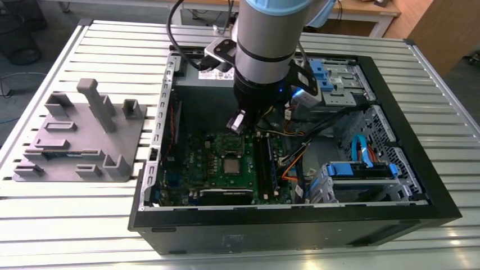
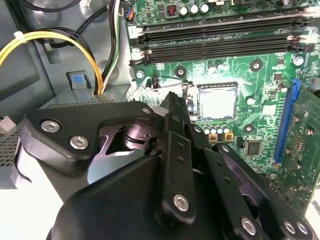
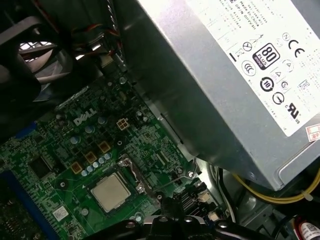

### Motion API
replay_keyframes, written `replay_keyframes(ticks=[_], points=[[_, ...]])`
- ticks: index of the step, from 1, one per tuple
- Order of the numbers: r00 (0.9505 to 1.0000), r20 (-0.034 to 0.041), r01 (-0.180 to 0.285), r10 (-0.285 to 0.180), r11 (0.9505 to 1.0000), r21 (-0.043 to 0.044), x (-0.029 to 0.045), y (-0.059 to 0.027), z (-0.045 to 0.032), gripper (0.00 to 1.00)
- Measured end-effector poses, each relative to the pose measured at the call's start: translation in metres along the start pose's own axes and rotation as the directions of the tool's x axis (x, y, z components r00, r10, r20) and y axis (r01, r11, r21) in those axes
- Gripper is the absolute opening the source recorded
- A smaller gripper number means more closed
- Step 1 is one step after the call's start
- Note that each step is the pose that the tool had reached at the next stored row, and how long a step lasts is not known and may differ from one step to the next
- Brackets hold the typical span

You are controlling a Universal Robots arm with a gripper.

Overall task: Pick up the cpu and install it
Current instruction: 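Close the cpu cover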

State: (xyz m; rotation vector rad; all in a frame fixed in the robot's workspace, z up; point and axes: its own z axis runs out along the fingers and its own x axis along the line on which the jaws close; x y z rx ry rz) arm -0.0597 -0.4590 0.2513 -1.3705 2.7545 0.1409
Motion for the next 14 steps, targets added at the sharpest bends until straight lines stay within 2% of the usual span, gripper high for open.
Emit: replay_keyframes(ticks=[4,7,14], points=[[1.0000,-0.0026,0.003,-0.003,1.0000,0.0017,0.0020,-0.0015,-0.0003,0.11],[1.0000,-0.0075,0.004,-0.004,1.0000,0.0050,0.0034,-0.0026,-0.0005,0.11],[0.9996,-0.0286,0.008,-0.008,0.9998,0.0202,0.0066,-0.0050,-0.0010,0.11]])
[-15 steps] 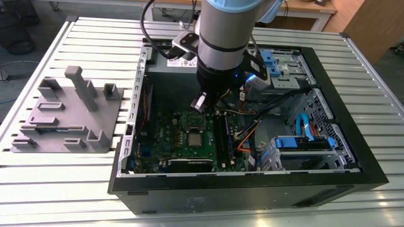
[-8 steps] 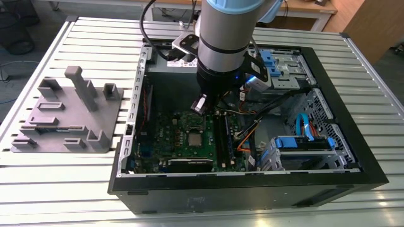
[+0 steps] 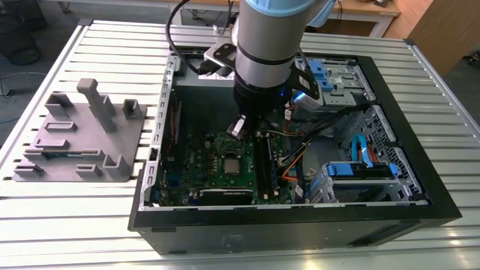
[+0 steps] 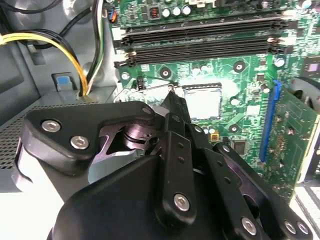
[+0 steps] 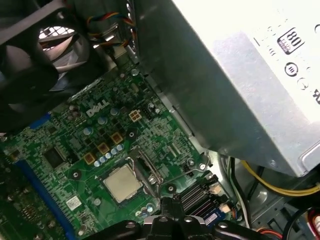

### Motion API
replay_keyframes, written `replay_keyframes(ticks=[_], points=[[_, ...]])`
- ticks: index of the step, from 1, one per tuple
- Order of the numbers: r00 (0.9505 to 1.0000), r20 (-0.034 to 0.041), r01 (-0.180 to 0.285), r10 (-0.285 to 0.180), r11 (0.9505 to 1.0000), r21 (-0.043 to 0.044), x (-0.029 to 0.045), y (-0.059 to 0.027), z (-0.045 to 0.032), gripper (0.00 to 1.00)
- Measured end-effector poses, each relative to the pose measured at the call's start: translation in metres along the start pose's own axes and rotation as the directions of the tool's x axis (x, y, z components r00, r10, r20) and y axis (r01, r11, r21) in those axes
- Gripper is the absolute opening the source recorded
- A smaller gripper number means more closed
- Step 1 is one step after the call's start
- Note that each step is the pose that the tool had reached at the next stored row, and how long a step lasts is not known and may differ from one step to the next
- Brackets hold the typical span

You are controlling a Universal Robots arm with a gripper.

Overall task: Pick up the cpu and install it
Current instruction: 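Close the cpu cover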

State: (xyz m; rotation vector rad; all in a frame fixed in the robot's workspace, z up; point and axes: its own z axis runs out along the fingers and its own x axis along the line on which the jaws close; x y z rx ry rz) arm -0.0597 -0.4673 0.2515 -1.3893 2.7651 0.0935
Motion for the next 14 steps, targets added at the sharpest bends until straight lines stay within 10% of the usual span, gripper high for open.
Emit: replay_keyframes(ticks=[14], points=[[0.9994,-0.0349,0.006,-0.005,0.9997,0.0254,0.0026,-0.0020,-0.0002,0.11]])
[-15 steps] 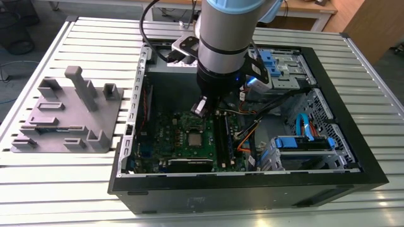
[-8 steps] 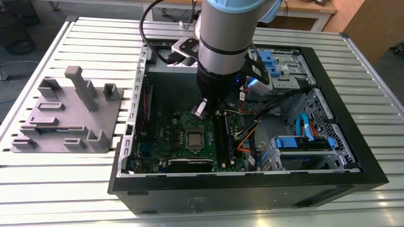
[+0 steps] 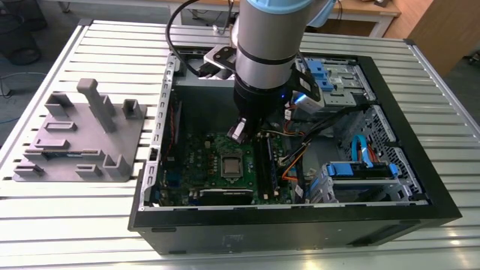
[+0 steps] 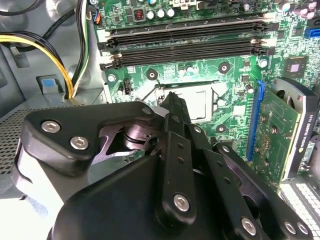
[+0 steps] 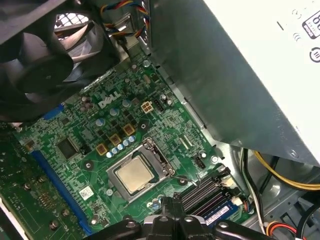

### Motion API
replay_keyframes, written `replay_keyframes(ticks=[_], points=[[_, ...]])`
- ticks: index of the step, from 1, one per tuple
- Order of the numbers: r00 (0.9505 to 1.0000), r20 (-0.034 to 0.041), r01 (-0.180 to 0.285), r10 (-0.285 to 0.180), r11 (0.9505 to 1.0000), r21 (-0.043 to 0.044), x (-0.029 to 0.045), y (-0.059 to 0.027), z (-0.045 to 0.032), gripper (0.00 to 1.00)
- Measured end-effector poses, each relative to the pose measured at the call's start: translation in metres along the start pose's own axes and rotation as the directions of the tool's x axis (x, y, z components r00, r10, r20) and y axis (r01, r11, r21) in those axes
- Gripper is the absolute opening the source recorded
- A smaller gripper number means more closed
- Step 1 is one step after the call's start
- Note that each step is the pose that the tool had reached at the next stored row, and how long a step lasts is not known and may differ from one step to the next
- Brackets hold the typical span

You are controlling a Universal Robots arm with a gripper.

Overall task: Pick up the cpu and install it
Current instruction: 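Close the cpu cover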

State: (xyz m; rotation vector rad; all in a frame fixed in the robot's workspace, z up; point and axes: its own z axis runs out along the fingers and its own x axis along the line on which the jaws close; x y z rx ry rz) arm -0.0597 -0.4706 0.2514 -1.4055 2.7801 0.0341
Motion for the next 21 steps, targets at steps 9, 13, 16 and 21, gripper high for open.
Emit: replay_keyframes(ticks=[9,13,16,21], points=[[1.0000,0.0010,0.000,0.000,1.0000,0.0011,0.0036,0.0049,0.0004,0.11],[1.0000,0.0021,0.000,0.000,1.0000,0.0029,0.0078,0.0105,0.0008,0.11],[1.0000,0.0030,0.000,0.000,1.0000,0.0044,0.0104,0.0139,0.0012,0.11],[1.0000,0.0011,0.000,0.000,1.0000,0.0063,0.0136,0.0140,0.0014,0.11]])
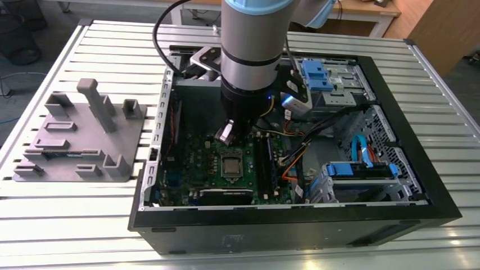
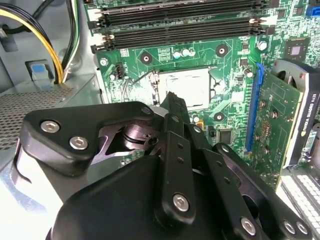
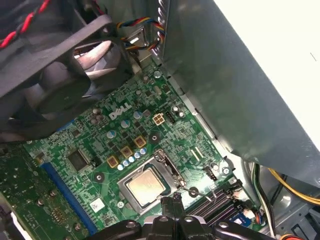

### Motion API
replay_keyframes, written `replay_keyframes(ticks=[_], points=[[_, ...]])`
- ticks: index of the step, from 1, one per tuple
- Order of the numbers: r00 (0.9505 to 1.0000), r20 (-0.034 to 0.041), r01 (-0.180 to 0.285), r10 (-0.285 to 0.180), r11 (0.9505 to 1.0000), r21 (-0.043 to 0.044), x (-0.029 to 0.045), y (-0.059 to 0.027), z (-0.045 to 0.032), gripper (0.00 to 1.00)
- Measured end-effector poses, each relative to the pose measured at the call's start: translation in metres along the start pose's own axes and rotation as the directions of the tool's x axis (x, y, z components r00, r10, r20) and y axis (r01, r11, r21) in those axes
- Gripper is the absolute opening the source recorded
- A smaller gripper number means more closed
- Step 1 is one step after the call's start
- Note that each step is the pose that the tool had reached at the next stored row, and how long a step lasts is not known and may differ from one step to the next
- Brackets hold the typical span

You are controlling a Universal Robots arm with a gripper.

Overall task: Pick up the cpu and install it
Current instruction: 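Close the cpu cover, then install the first cpu locking lever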

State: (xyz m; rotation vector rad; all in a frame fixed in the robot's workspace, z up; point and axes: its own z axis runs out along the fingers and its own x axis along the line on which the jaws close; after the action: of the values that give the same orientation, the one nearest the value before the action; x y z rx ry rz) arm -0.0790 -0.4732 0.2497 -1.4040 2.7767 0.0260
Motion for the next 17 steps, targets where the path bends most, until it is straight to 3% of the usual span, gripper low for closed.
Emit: replay_keyframes(ticks=[12,17], points=[[1.0000,-0.0001,0.000,0.000,1.0000,0.0002,0.0026,0.0034,0.0002,0.11],[1.0000,0.0000,0.000,0.000,1.0000,0.0002,-0.0009,0.0059,0.0003,0.11]])
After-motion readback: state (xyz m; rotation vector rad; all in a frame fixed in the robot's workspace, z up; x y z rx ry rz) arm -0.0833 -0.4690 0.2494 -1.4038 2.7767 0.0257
